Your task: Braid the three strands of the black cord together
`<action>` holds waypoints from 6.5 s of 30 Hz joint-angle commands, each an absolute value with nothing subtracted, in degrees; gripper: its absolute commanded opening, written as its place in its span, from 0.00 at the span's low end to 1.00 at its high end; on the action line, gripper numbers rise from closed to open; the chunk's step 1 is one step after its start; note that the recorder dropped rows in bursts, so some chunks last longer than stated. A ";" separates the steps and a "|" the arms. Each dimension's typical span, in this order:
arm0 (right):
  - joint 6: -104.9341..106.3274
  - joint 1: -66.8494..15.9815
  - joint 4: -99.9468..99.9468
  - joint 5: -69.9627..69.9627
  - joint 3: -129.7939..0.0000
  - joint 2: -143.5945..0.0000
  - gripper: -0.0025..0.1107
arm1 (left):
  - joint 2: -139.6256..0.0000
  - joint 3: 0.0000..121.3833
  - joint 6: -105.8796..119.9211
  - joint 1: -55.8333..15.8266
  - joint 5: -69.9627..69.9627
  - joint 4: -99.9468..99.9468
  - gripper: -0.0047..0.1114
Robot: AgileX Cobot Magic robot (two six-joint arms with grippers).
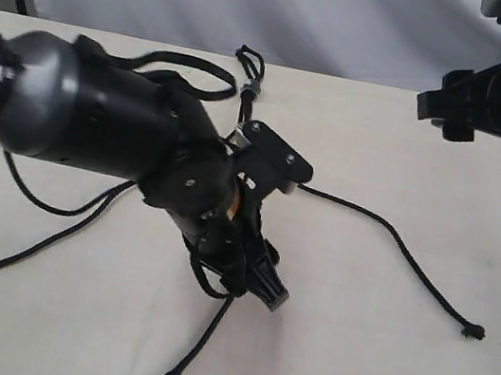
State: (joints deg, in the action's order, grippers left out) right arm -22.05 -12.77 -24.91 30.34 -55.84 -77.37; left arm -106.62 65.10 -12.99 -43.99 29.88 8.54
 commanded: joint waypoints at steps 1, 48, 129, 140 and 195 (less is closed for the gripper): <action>-22.29 -12.76 -27.52 26.17 -53.17 -76.93 0.65 | -113.74 71.24 -14.23 -44.72 39.49 8.27 0.56; -23.33 -12.76 -28.54 23.96 -53.17 -76.93 0.65 | -106.07 48.35 -10.07 -21.52 26.33 5.78 0.05; -16.88 -27.01 -11.79 26.19 -53.27 -79.07 0.65 | -85.48 45.25 -1.92 -10.32 16.68 0.93 0.59; -16.49 -50.75 -10.90 34.99 -63.18 -100.70 0.65 | -83.68 42.75 -2.37 -2.06 17.25 0.82 0.59; 4.33 -42.44 -2.03 43.10 -66.53 -106.66 0.02 | -83.68 42.75 -2.37 -2.06 17.70 -0.30 0.59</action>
State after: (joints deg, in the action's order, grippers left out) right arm 1.91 -40.43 -2.98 45.30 -66.65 -112.06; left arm -84.14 42.91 -2.07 -2.12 17.45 0.53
